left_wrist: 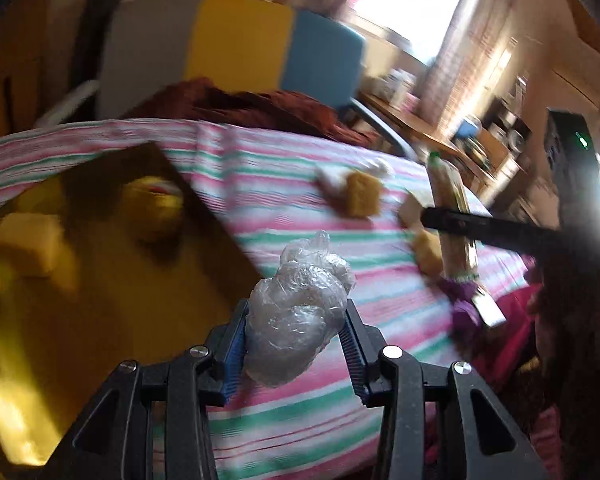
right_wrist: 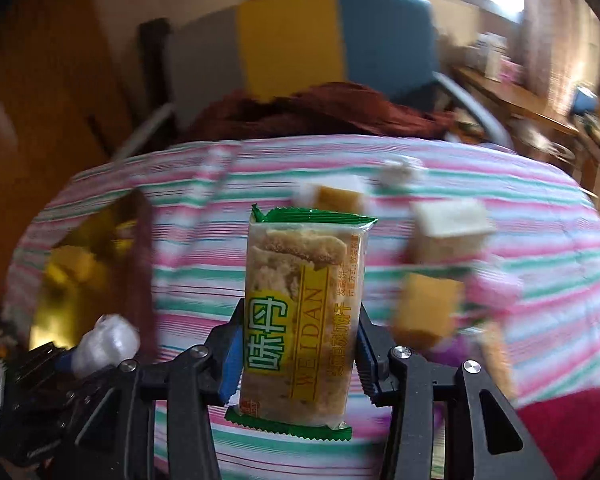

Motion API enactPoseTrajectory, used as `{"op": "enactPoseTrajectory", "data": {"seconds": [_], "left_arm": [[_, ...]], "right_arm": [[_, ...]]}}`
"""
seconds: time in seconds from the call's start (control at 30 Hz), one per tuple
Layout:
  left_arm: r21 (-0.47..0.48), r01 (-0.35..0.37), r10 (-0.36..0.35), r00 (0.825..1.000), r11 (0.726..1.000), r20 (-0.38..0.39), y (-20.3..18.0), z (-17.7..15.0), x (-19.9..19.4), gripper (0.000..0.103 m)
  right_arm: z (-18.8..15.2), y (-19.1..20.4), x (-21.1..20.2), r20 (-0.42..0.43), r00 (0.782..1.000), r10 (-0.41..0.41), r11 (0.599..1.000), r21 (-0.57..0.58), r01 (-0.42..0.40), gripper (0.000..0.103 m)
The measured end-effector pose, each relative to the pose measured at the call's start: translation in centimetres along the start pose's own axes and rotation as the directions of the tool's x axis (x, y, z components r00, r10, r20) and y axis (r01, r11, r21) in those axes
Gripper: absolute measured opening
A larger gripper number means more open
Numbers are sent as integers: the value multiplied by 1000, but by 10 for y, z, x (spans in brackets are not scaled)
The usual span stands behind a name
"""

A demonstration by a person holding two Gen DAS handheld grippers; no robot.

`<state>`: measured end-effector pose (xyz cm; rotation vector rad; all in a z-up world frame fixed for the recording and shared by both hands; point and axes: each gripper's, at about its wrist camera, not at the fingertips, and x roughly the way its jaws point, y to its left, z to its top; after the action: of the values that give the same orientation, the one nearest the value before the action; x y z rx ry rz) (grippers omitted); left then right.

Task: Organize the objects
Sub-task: 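Grasp the clear plastic bag with the left gripper while the right gripper grasps the WEIDAN biscuit packet, then place the plastic bag and biscuit packet into the gold tray with both grippers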

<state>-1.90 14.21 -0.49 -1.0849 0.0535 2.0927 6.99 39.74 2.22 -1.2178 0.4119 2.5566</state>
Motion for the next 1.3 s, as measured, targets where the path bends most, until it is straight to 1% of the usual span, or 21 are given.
{"op": "enactPoseTrajectory", "data": {"seconds": [0.1, 0.17, 0.27, 0.4, 0.5, 0.57, 0.6, 0.67, 0.7, 0.73, 0.77, 0.8, 0.83, 0.9, 0.93, 0.97, 1.0, 1.03, 1.1, 1.17, 1.3], "left_arm": [[-61, -81, 83, 996, 995, 27, 39, 3, -18, 43], [-97, -141, 145, 989, 985, 39, 68, 6, -28, 43], [-122, -216, 223, 974, 969, 41, 102, 13, -36, 43], [-153, -279, 287, 957, 948, 39, 138, 22, -40, 44], [-199, -292, 303, 953, 936, 25, 160, 27, -40, 51], [-249, -307, 323, 946, 918, 25, 173, 29, -43, 56], [-268, -308, 327, 945, 913, 27, 178, 28, -44, 61], [-310, -311, 336, 941, 899, 30, 184, 24, -50, 68], [-328, -312, 339, 940, 892, 27, 189, 21, -52, 68], [-344, -312, 340, 940, 885, 22, 192, 16, -55, 68], [-354, -314, 343, 939, 881, 20, 195, 12, -58, 68], [-356, -325, 356, 934, 876, 24, 196, 9, -63, 68], [-349, -345, 379, 925, 871, 33, 194, 5, -68, 68], [-340, -358, 397, 917, 870, 50, 188, 0, -73, 68], [-339, -360, 402, 914, 869, 59, 185, -3, -76, 68], [-336, -364, 407, 911, 869, 67, 180, -5, -78, 68], [-331, -368, 412, 908, 869, 72, 176, -6, -79, 68], [-324, -374, 419, 905, 869, 78, 171, -9, -81, 68], [-313, -384, 429, 899, 869, 88, 161, -12, -81, 68], [-296, -393, 436, 895, 871, 95, 151, -14, -81, 68], [-264, -436, 475, 874, 860, 103, 135, -18, -81, 68]], "right_arm": [[4, 49, 7, 0, 996, 91, 994, -61, -91, 47], [6, 82, 14, -9, 988, 154, 982, -107, -154, 47], [6, 126, 24, -23, 976, 216, 961, -173, -217, 47], [3, 172, 45, -74, 959, 275, 933, -219, -284, 47], [-5, 207, 65, -140, 937, 319, 911, -227, -344, 47], [-12, 229, 79, -186, 916, 356, 891, -227, -392, 49], [-15, 238, 86, -211, 900, 381, 879, -222, -423, 50], [-24, 252, 97, -265, 860, 436, 846, -204, -492, 51], [-30, 259, 102, -292, 836, 465, 827, -194, -528, 51], [-35, 265, 104, -309, 818, 485, 812, -187, -552, 52], [-39, 269, 105, -319, 808, 496, 802, -189, -567, 56], [-43, 273, 107, -326, 806, 494, 799, -197, -569, 59], [-46, 274, 108, -333, 809, 484, 801, -204, -563, 62], [-52, 274, 108, -338, 825, 452, 813, -226, -538, 64], [-54, 273, 108, -332, 839, 430, 822, -239, -516, 69], [-54, 271, 106, -323, 851, 413, 831, -249, -498, 78], [-53, 269, 104, -309, 865, 396, 840, -260, -477, 81], [-54, 268, 101, -287, 883, 373, 849, -279, -449, 84], [-55, 262, 93, -247, 908, 338, 860, -311, -404, 88], [-54, 254, 81, -196, 930, 311, 868, -339, -362, 97], [-54, 247, 65, -99, 956, 276, 886, -358, -293, 103]]}}
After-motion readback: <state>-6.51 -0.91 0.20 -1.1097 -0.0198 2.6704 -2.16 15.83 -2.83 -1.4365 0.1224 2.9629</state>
